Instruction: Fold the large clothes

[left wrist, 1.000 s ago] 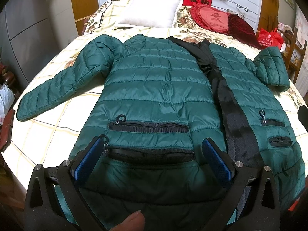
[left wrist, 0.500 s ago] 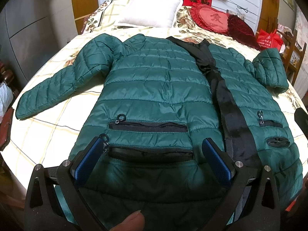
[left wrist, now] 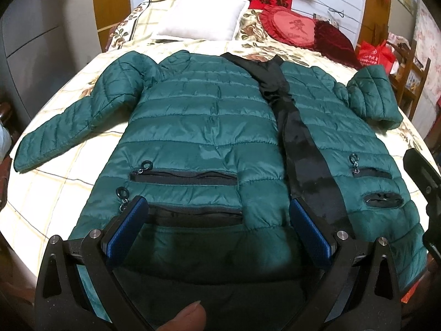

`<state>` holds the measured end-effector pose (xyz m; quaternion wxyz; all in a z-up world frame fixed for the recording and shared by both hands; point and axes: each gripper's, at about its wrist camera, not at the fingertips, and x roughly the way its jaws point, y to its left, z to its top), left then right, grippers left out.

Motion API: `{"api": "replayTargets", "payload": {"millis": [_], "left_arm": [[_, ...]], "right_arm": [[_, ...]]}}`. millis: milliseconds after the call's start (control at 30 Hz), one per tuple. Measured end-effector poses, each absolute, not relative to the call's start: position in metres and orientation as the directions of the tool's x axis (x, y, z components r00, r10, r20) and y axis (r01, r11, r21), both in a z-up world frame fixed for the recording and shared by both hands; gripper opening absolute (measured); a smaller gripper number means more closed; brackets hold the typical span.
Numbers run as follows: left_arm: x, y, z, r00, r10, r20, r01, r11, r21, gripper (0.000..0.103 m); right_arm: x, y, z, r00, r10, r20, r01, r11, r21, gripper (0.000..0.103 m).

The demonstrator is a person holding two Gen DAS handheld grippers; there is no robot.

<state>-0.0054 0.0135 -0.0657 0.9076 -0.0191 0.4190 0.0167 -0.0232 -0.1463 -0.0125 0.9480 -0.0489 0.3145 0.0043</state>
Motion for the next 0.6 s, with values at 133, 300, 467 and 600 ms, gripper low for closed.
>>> {"api": "replayTargets", "payload": {"millis": [133,300,467,600], "left_arm": [[-0.0022,0.0213,-0.0657,0.642,0.012,-0.766,-0.056,0.998,-0.032,0.103],[-0.0015,0.0235,-0.0652,0.641,0.01,-0.768,-0.055,0.998,-0.033,0.103],[-0.0015,0.0241,-0.0653,0.639,0.006,-0.77,-0.057,0.998,-0.039,0.103],[-0.0011,0.0254,-0.0654,0.636,0.004,-0.771,-0.058,0.997,-0.043,0.103]], "right_arm": [[-0.0223,-0.1541,-0.0128,0.798,-0.025,-0.602,-0.023,0.997,-0.073,0.103],[-0.0209,-0.1544,-0.0137,0.794,-0.024,-0.608,-0.019,0.998,-0.064,0.103],[-0.0235,-0.1486,-0.0129,0.802,-0.032,-0.597,-0.028,0.995,-0.091,0.103],[-0.0243,-0.1481,-0.0131,0.801,-0.031,-0.598,-0.026,0.996,-0.088,0.103]]}}
